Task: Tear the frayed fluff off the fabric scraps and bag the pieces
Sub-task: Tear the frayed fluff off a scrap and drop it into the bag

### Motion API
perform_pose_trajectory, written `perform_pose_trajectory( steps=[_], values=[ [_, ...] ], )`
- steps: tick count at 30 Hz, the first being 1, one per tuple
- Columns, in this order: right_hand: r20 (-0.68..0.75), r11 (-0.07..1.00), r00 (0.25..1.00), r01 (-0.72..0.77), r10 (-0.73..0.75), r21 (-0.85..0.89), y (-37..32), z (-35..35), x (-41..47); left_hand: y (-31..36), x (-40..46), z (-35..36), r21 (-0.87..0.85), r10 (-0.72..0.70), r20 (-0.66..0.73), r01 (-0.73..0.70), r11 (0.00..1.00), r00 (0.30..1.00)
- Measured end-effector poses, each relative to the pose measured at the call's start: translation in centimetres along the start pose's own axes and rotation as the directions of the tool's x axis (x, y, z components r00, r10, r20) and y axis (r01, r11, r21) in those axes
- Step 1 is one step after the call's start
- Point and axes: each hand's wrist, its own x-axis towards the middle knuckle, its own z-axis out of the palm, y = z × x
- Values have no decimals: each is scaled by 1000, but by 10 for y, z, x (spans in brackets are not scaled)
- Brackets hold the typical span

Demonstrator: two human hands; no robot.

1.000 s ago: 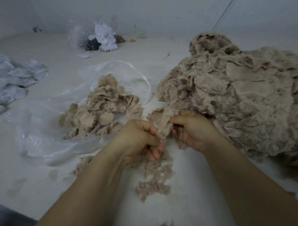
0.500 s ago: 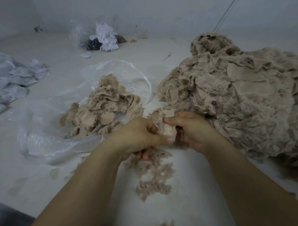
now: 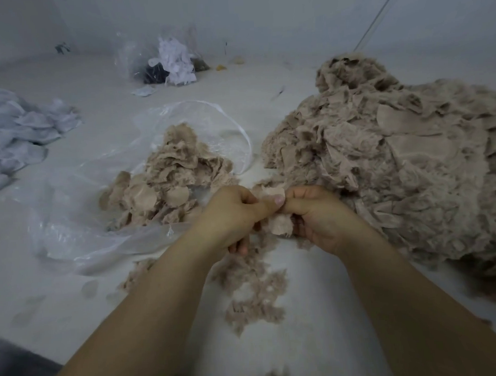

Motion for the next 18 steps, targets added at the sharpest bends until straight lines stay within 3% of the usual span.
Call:
perform_pose_trajectory(
  steps=[4,7,10,12,15,18],
  values=[
    [35,1000,999,-5,5,6,-2,0,-2,-6,2,5,-137,-10,11,12,991,1000],
    [40,1000,999,6,-7,19,-1,-2,-1,-8,-1,-8,-165,-48,163,76,983,985],
    [46,1000,999,0,-2,29,0,-3,3,-6,-5,-23,-77,-95,298,123,989,950],
    [80,1000,997,3,-5,19,-1,-3,2,-3,-5,-25,-31,-105,239,116,993,965],
    [112,998,994,25,-19,-51,0,-2,0,0,0,-13,-45,-13,54,16,999,998],
    [82,999,996,29,-25,-46,2,-4,2,4,4,3,-94,77,-20,-79,992,997]
  ],
)
